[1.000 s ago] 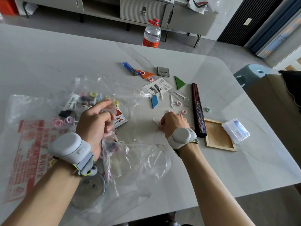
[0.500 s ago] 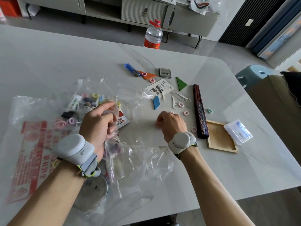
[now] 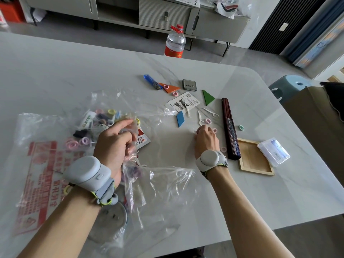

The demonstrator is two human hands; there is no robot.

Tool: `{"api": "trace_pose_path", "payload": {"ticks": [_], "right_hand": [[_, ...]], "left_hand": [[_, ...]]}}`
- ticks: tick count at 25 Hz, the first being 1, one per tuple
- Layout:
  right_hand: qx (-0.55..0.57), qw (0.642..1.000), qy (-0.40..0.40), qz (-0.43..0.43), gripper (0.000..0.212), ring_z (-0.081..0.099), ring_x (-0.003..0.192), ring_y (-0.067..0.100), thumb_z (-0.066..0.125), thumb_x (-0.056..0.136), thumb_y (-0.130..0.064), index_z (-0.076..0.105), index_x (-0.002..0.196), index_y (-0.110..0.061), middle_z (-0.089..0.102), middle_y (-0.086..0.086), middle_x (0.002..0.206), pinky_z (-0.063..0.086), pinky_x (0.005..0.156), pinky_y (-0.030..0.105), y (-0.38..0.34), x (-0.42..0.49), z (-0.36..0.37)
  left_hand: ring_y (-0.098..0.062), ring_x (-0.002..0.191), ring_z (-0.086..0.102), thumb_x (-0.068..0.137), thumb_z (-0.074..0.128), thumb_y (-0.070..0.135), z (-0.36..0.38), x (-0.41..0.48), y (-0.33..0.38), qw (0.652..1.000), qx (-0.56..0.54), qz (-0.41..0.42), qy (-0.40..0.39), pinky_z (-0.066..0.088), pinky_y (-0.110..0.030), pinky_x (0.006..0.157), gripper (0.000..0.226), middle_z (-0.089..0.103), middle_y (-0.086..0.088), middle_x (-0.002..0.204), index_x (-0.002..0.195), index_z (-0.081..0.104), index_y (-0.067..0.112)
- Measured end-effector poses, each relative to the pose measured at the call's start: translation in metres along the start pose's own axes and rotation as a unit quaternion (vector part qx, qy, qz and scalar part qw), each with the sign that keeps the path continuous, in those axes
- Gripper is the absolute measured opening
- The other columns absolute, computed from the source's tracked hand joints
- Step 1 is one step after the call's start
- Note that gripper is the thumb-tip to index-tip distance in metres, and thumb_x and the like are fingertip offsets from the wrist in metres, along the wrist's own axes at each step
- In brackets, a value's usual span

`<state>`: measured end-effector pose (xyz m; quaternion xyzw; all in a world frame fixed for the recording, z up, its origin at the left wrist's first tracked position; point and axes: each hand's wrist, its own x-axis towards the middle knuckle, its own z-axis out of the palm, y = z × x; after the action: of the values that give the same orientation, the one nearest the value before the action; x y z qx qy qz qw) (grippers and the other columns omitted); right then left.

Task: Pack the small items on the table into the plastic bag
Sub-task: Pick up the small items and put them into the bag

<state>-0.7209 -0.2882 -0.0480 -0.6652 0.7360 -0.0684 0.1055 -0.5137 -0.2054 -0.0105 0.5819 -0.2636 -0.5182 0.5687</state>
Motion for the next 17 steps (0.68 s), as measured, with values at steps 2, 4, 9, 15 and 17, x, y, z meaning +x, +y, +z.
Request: {"api": "trace_pose_path", "payload": {"ticks": [2,4,9,15,17], "right_hand": [[-0.019,1.000,-0.023,-0.002,0.024,0.053,0.108,0.038,0.040,0.094,0.000,0.047,0.116,0.005,0.047,0.023,0.123,0.038,0.077,0.036,-0.001,-0.002,-0.001],[-0.026,0.999,-0.034,-0.008,0.024,0.056,0.102,0.041,0.040,0.093,0.001,0.048,0.115,0.006,0.040,0.022,0.126,0.035,0.071,0.035,-0.002,-0.004,-0.002],[-0.060,0.993,-0.023,-0.103,0.017,0.056,0.094,0.037,0.039,0.095,-0.004,0.050,0.108,-0.002,0.047,0.017,0.114,0.039,0.066,0.036,-0.010,-0.012,0.007],[0.078,0.986,-0.086,-0.123,0.012,0.047,0.084,0.027,0.043,0.097,-0.015,0.051,0.104,-0.008,0.051,0.008,0.093,0.032,0.069,0.028,-0.027,-0.019,-0.003],[0.242,0.958,-0.136,-0.077,0.010,0.047,0.070,0.024,0.048,0.096,-0.017,0.053,0.089,-0.014,0.050,0.004,0.076,0.035,0.062,0.028,-0.039,-0.020,-0.010]], "left_hand": [[-0.012,0.042,0.031,0.079,0.034,-0.014,0.000,0.000,0.000,1.000,-0.002,0.002,0.001,0.018,-0.015,0.038,0.055,0.053,-0.001,0.065,0.120,0.060,0.012],[-0.012,0.042,0.031,0.079,0.035,-0.014,0.000,0.000,0.000,1.000,-0.001,0.003,0.002,0.018,-0.015,0.038,0.054,0.053,-0.001,0.065,0.118,0.060,0.013],[-0.014,0.043,0.031,0.078,0.036,-0.014,0.001,0.000,0.001,1.000,0.009,0.007,0.013,0.020,-0.015,0.037,0.055,0.049,-0.007,0.066,0.119,0.061,0.013],[-0.015,0.043,0.030,0.077,0.037,-0.014,-0.001,0.000,0.001,1.000,0.003,0.015,0.021,0.020,-0.016,0.038,0.055,0.049,-0.007,0.062,0.118,0.062,0.014],[-0.012,0.041,0.031,0.077,0.039,-0.013,-0.003,0.003,0.000,0.999,0.000,0.023,0.035,0.023,-0.017,0.039,0.055,0.051,-0.001,0.056,0.115,0.064,0.017]]}}
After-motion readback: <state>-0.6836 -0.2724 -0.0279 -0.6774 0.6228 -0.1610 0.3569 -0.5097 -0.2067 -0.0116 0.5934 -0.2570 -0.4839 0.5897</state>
